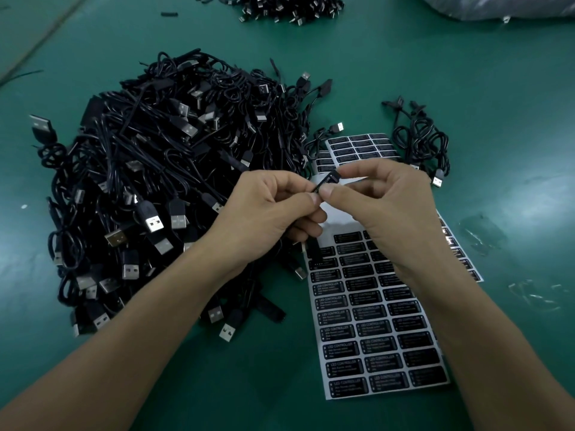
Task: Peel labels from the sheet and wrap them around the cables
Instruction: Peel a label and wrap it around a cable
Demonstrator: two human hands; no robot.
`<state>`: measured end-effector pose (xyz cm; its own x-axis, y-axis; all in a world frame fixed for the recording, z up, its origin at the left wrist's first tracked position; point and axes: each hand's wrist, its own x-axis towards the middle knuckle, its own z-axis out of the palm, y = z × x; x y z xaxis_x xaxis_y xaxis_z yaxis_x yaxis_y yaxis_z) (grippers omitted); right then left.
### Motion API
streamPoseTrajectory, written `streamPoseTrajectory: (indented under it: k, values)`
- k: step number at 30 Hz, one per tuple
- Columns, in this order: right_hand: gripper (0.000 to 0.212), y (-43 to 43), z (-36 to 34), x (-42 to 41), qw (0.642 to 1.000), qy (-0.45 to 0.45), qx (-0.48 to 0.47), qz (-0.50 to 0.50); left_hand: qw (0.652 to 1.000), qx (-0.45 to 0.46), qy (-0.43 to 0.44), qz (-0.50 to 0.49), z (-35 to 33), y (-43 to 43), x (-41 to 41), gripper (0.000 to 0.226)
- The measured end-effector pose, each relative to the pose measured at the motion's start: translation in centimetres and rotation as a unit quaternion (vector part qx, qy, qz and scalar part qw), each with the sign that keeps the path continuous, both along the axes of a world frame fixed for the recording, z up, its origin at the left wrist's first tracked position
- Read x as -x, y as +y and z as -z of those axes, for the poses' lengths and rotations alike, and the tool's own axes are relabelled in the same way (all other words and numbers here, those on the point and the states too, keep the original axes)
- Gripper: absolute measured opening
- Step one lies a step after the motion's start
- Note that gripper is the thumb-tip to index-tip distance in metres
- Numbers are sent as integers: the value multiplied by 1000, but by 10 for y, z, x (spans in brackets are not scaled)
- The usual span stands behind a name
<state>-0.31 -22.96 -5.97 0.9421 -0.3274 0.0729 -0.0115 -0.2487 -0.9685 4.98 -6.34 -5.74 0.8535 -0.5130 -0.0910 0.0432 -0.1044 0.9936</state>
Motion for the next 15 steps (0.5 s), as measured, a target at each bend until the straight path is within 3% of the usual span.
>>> streamPoseTrajectory:
  k: [5,15]
  values:
    - [4,3,-2,-2,999,-32,-10,-15,1000,-15,-18,6,0,0,0,14]
    - [25,7,-4,1,998,-28,45,-45,996,-37,-86,-11,0,-1,3,25]
